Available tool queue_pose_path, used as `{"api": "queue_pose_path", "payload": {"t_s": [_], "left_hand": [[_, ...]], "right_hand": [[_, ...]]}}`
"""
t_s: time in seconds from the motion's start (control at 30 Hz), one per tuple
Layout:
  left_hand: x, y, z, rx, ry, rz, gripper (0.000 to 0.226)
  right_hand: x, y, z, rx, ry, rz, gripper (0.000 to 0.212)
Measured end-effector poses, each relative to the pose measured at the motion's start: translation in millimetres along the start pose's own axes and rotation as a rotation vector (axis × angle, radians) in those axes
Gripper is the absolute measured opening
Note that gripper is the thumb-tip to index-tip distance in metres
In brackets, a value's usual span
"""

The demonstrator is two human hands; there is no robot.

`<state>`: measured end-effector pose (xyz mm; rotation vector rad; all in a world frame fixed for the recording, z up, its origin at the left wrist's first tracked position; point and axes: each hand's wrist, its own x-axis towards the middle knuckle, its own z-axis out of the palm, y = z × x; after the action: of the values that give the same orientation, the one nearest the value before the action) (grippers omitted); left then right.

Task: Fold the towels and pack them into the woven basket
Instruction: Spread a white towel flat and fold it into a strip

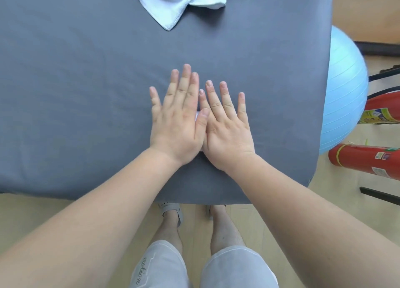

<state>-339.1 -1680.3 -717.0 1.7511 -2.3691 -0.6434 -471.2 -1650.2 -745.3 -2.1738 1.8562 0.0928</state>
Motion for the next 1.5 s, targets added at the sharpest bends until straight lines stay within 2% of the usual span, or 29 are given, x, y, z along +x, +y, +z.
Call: {"api": "queue_pose_path", "payload": {"t_s": [0.1,0.3,0.7,0.9,1.0,1.1,1.2,1.3,1.4,1.5], "left_hand": [[8.8,-2.1,19.3,0.070,-0.078,-0.021,0.067],[14.1,-12.0,35.8,0.083,-0.070,-0.045,0.072],[16.0,-12.1,38.1,0.179,-0.135,-0.052,0.070],[-1.2,-15.3,17.1,0.104,-0.208,0.071,0.075],[-15.7,-18.2,-5.7,0.167,-0.302,0.163,0.078],[-23.6,-10.8,-28.2,0.225,-0.381,0.194,0.070],[-32.9,1.0,-50.6,0.160,-0.432,0.143,0.042],[-48.5,16.8,-82.5,-0.079,-0.430,-0.036,0.027],[-65.3,34.5,-121.0,-0.279,-0.427,-0.185,0.023],[-78.9,52.3,-164.8,-0.402,-0.383,-0.271,0.032]], "right_hand": [[1.5,7.1,1.9,0.064,0.009,-0.002,0.067],[6.1,12.7,10.2,0.152,0.047,0.078,0.068],[6.6,12.7,8.3,0.104,-0.039,0.084,0.070],[-14.5,23.4,1.8,0.143,-0.022,0.069,0.071],[-36.5,31.0,-8.8,0.135,0.001,0.034,0.065],[-47.4,27.8,-32.6,0.168,-0.077,0.009,0.056],[-55.3,21.3,-63.3,0.164,-0.168,-0.055,0.042],[-65.8,18.5,-99.1,0.317,-0.246,-0.054,0.041],[-75.1,14.0,-139.9,0.459,-0.288,-0.003,0.036],[-87.7,8.2,-180.4,0.527,-0.283,0.003,0.034]]}}
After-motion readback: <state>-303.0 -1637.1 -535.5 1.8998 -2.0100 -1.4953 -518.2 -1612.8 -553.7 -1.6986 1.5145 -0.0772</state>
